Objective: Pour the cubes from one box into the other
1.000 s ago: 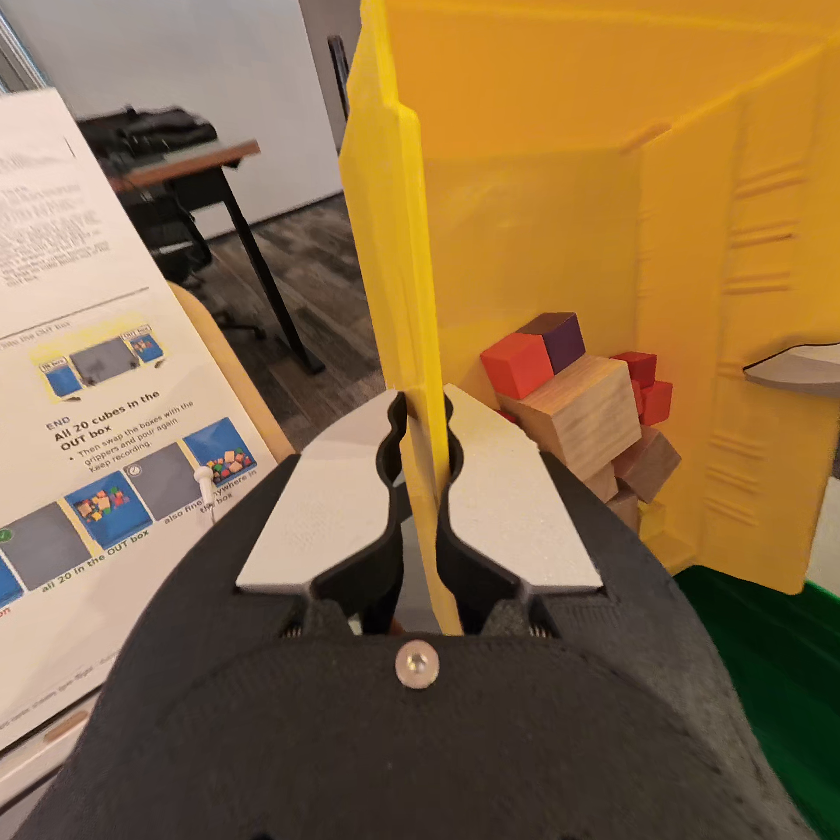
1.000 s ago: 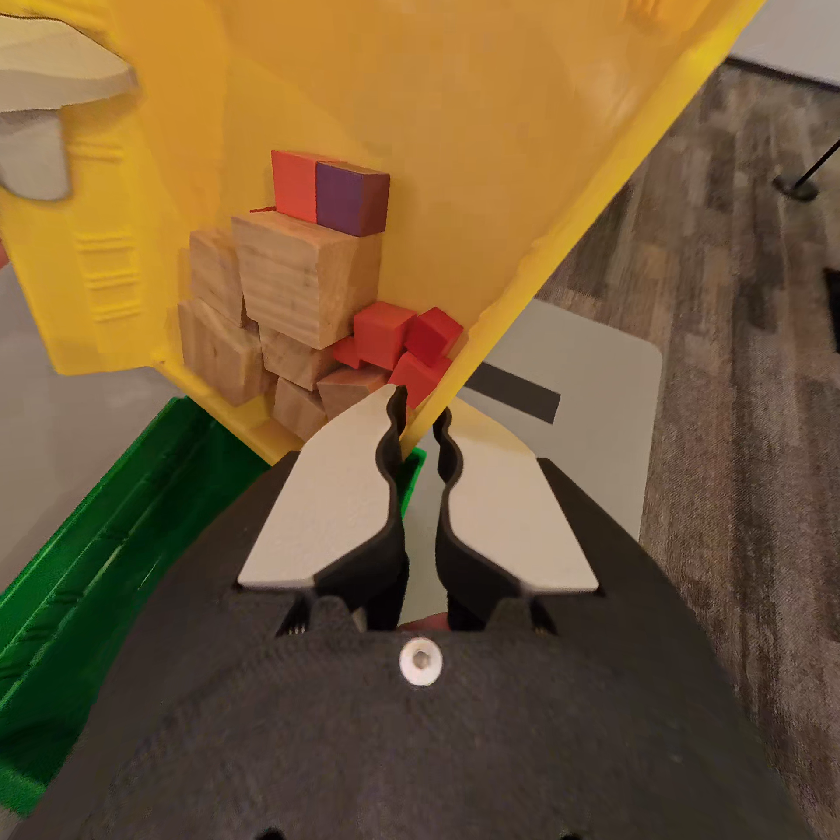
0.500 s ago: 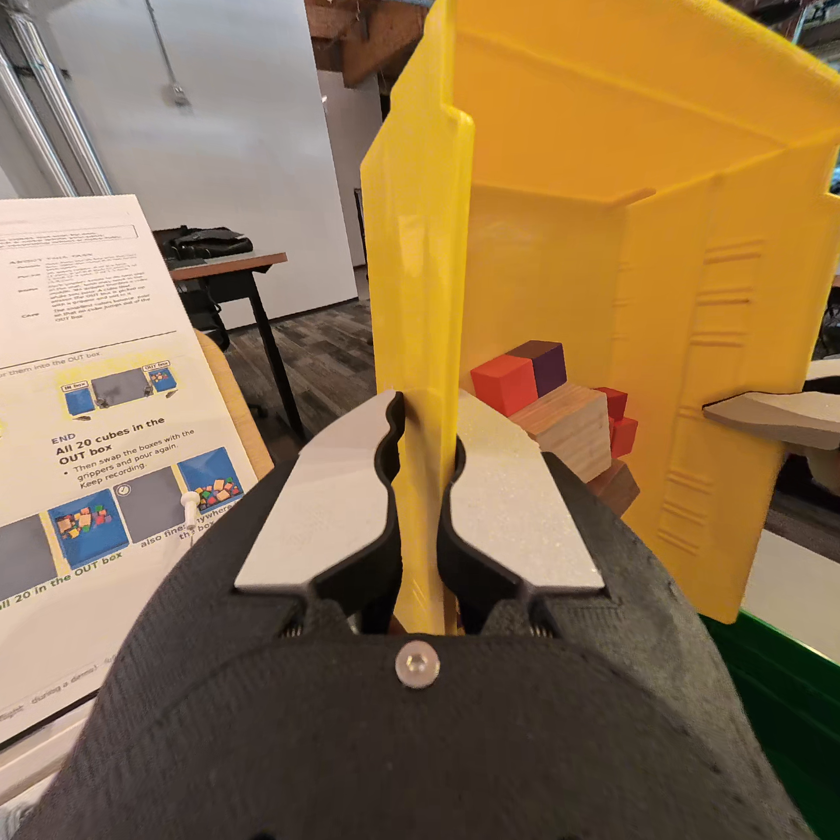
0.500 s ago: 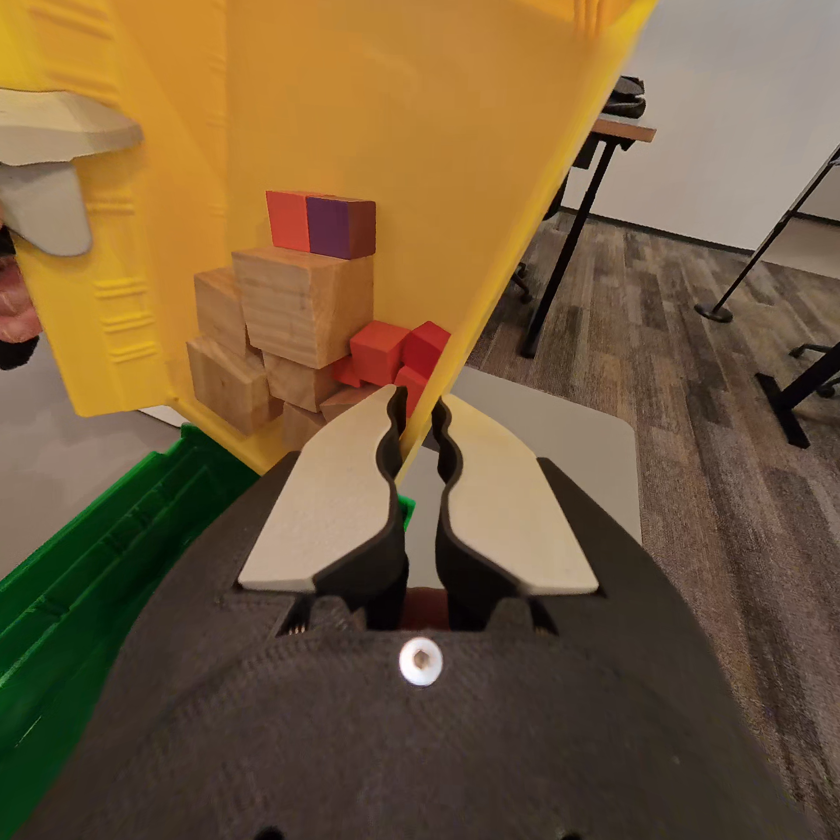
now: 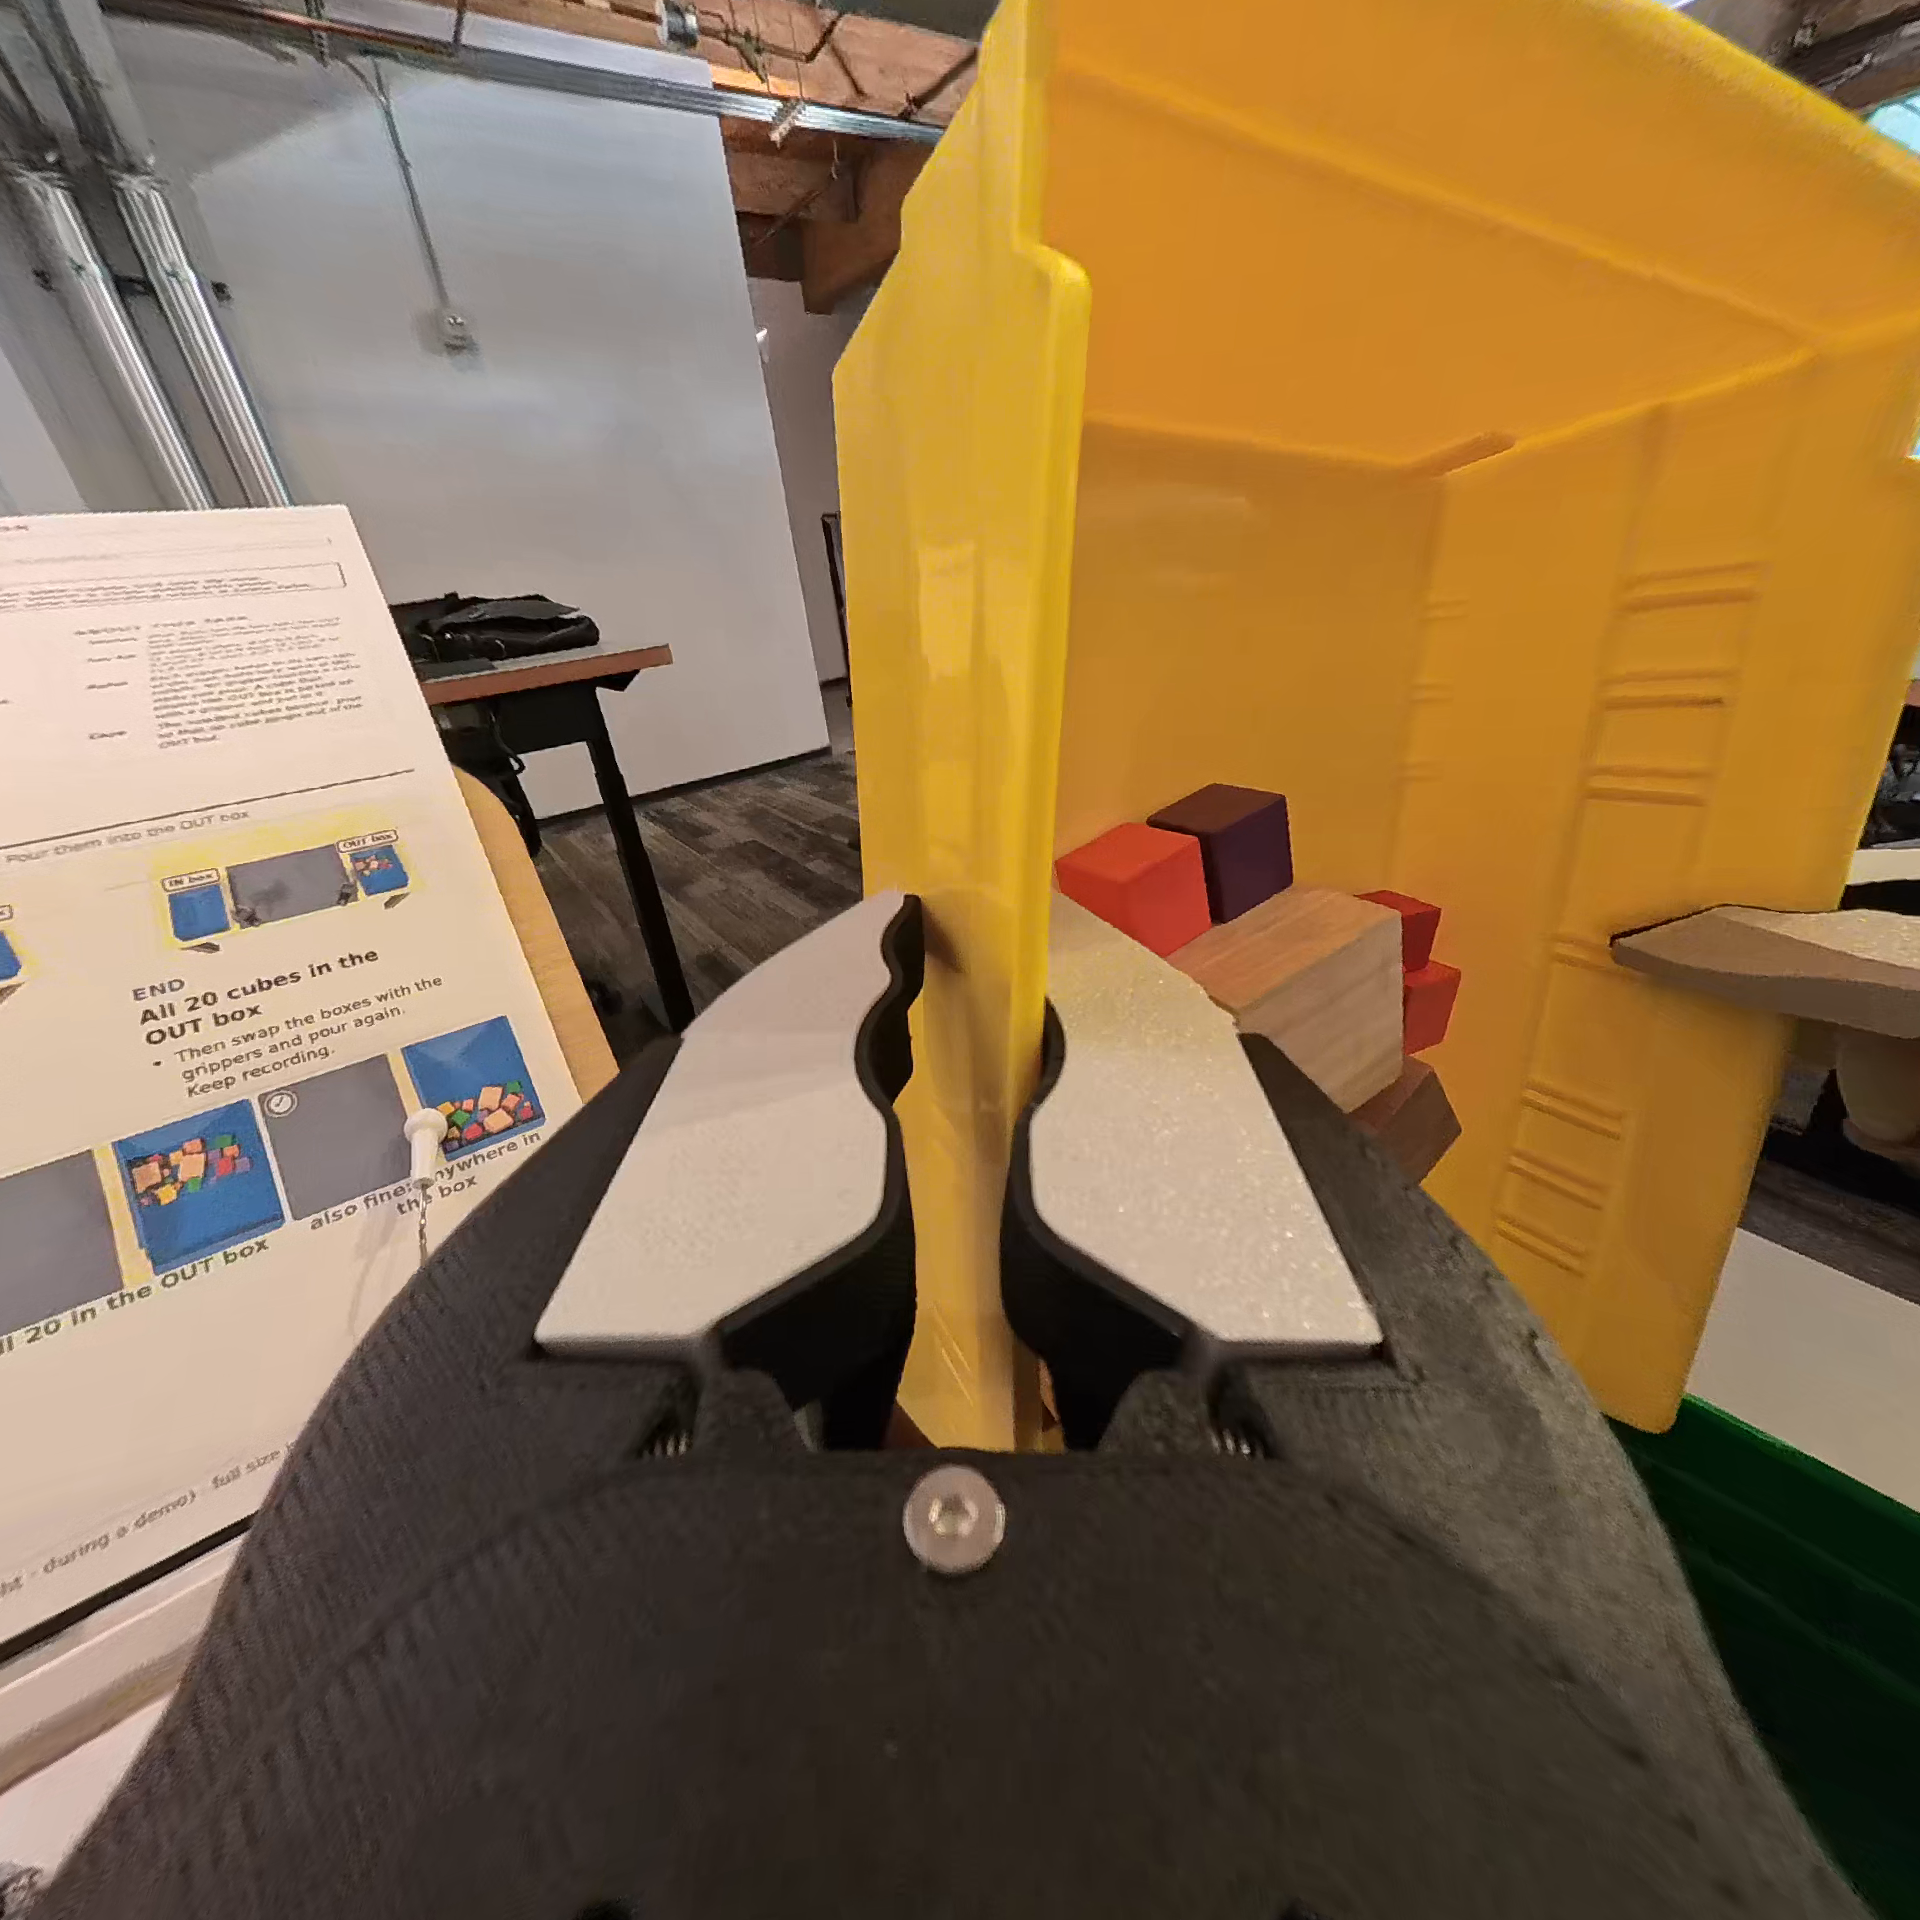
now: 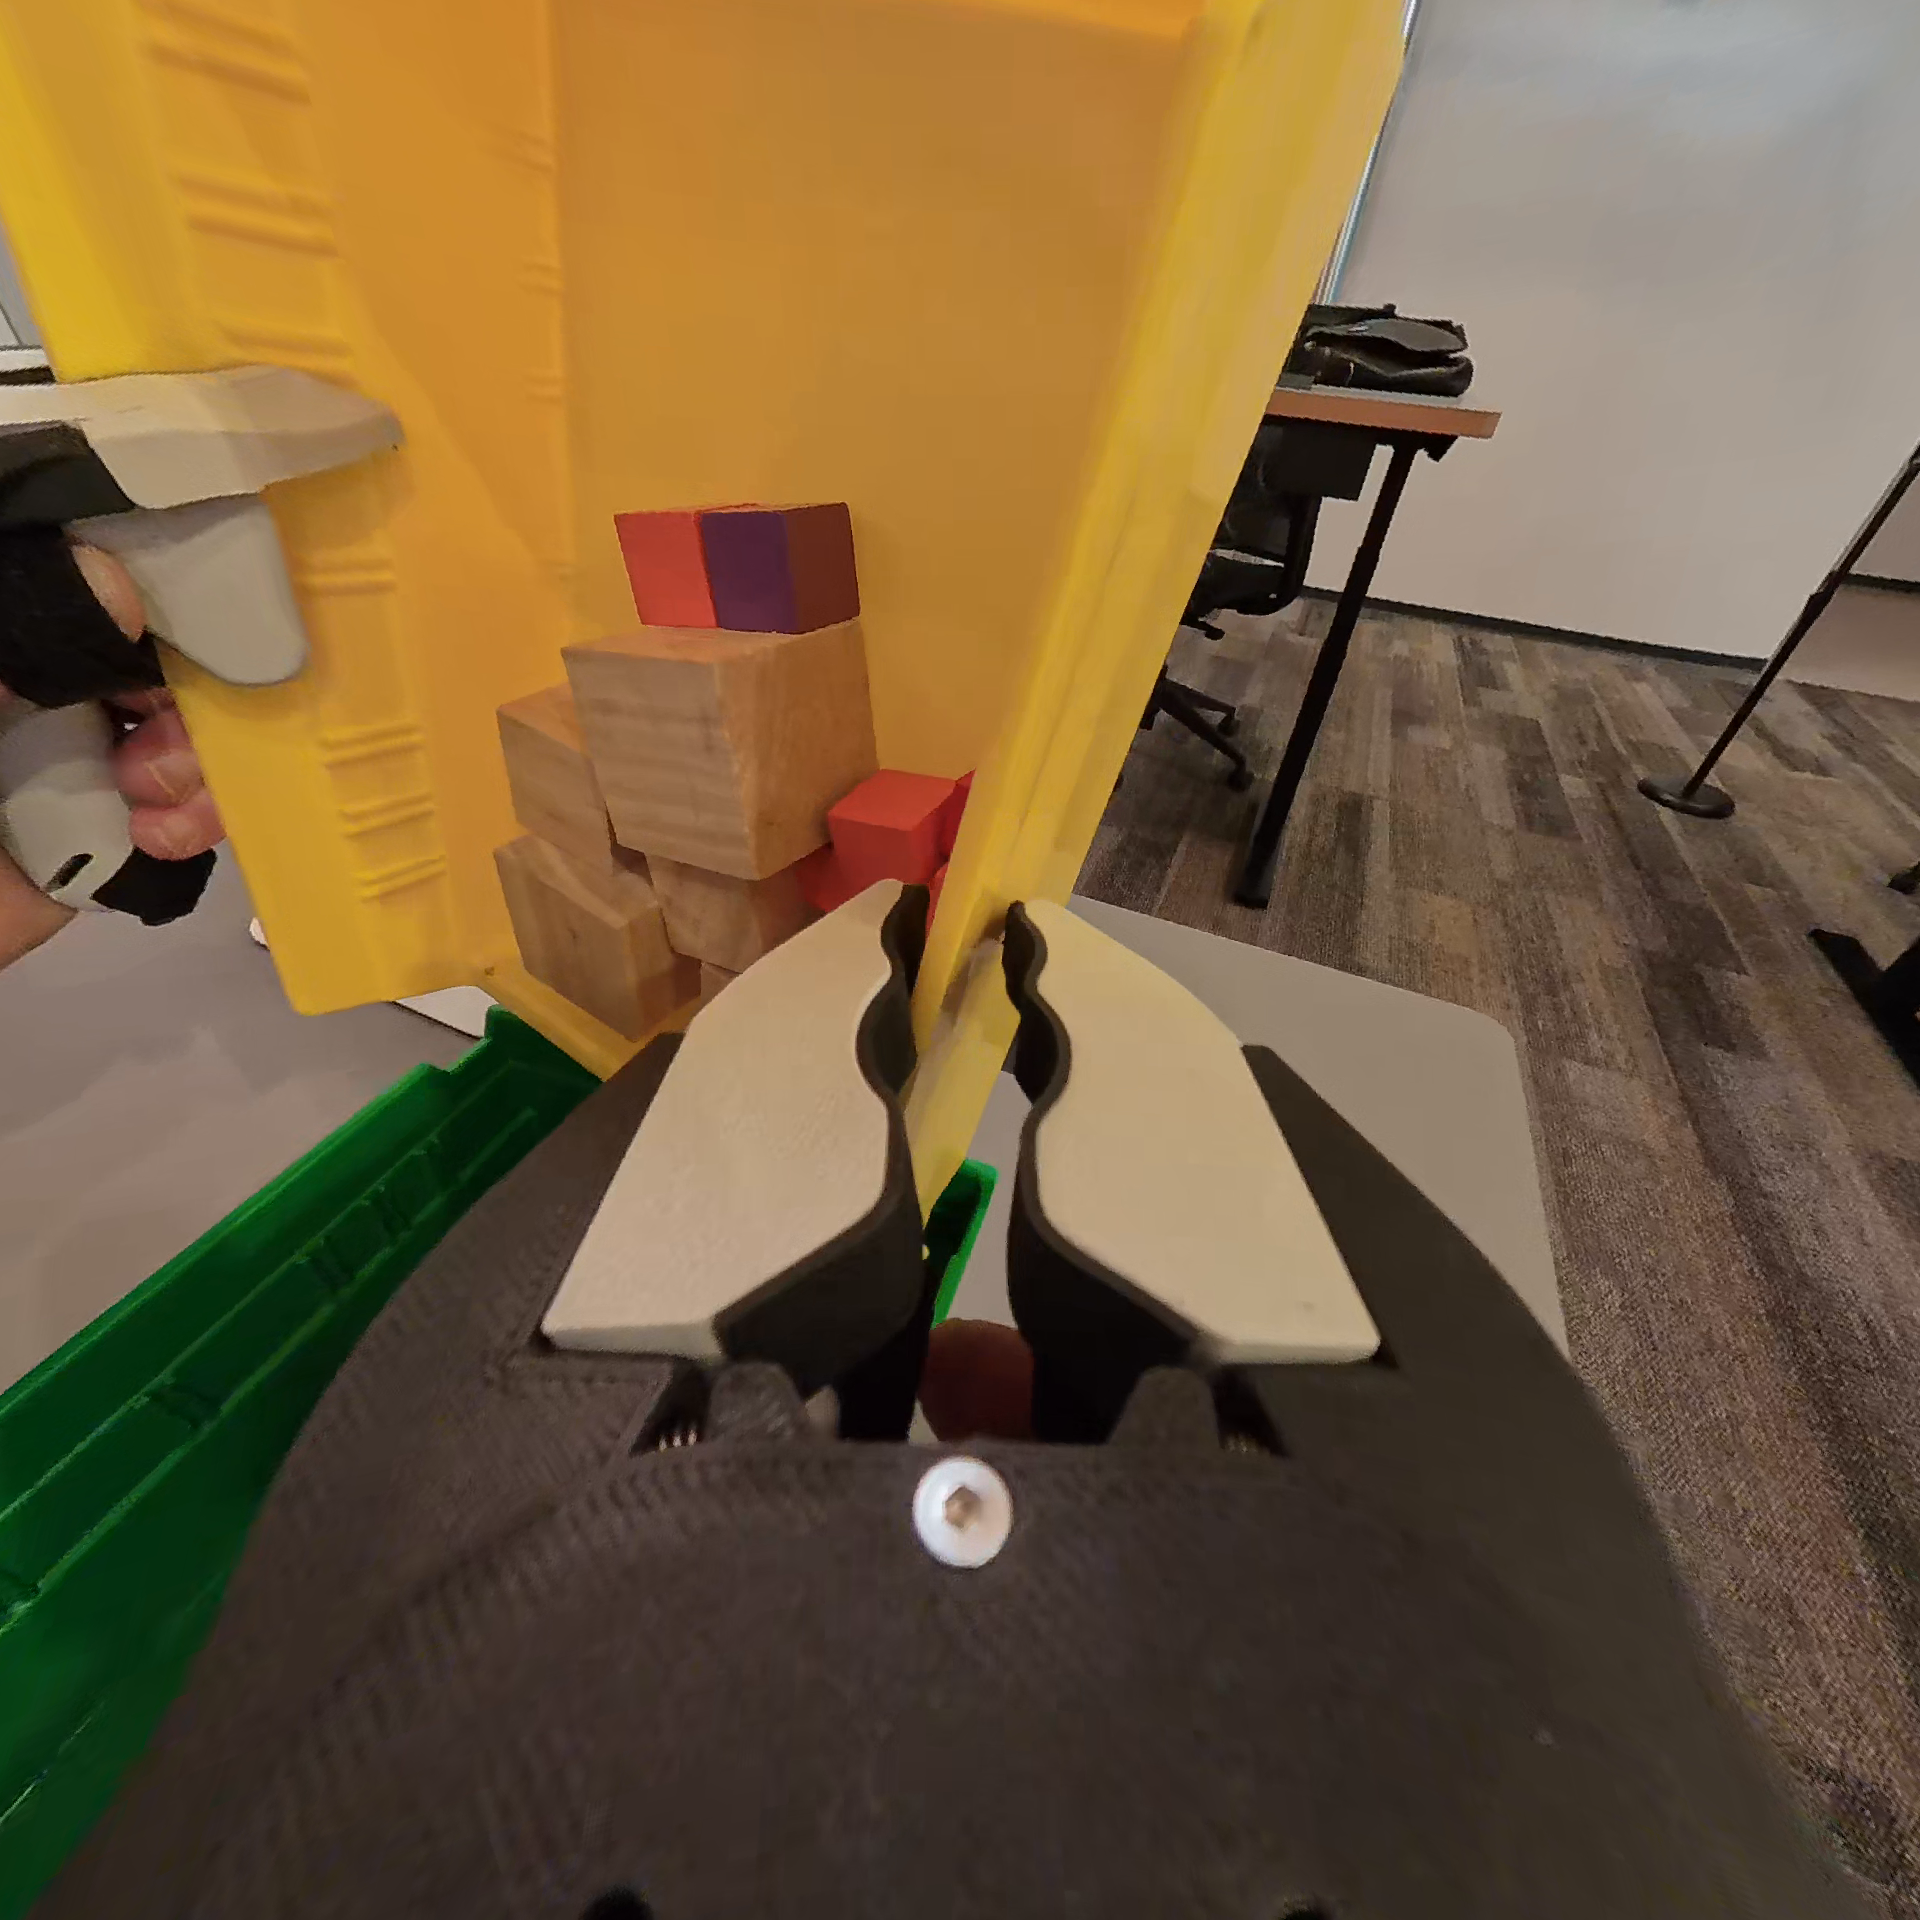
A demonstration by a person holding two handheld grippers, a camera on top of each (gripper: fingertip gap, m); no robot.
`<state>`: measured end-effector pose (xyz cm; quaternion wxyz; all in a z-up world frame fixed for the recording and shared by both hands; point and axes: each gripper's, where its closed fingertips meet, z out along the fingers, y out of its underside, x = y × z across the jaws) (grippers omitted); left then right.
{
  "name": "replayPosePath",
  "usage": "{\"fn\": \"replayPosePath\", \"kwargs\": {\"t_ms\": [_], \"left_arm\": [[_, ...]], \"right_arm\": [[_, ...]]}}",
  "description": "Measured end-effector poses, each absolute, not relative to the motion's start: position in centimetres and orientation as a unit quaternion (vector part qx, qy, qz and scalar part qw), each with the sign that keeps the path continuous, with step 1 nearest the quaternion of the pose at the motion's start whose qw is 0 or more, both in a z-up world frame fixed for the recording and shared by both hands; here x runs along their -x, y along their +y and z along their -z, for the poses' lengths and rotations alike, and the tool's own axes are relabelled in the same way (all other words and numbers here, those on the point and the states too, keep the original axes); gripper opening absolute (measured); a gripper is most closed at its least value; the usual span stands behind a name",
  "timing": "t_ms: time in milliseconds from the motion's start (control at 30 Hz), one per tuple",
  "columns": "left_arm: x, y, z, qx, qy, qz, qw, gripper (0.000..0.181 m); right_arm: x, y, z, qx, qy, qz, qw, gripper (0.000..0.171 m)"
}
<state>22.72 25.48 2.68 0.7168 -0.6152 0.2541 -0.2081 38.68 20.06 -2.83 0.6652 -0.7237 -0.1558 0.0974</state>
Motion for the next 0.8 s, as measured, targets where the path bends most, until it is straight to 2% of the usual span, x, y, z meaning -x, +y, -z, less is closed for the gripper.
{"fn": "replayPosePath", "kwargs": {"t_ms": [133,300,467,800], "left_arm": [[-22.3,25.1,-2.5,0.611,0.244,0.198,0.726,0.012],[-22.5,24.6,-1.6,0.613,0.251,0.170,0.730,0.008],[-22.8,23.9,-1.2,0.600,0.265,0.154,0.739,0.008],[-22.9,23.8,-1.5,0.580,0.265,0.136,0.758,0.009]], "right_arm": [[-38.2,19.7,3.1,0.720,-0.156,-0.125,0.664,0.013],[-37.3,19.8,6.1,0.780,-0.153,-0.128,0.593,0.034],[-37.6,19.6,7.0,0.786,-0.122,-0.138,0.591,0.026],[-37.8,20.5,6.4,0.763,-0.108,-0.125,0.625,0.026]]}}
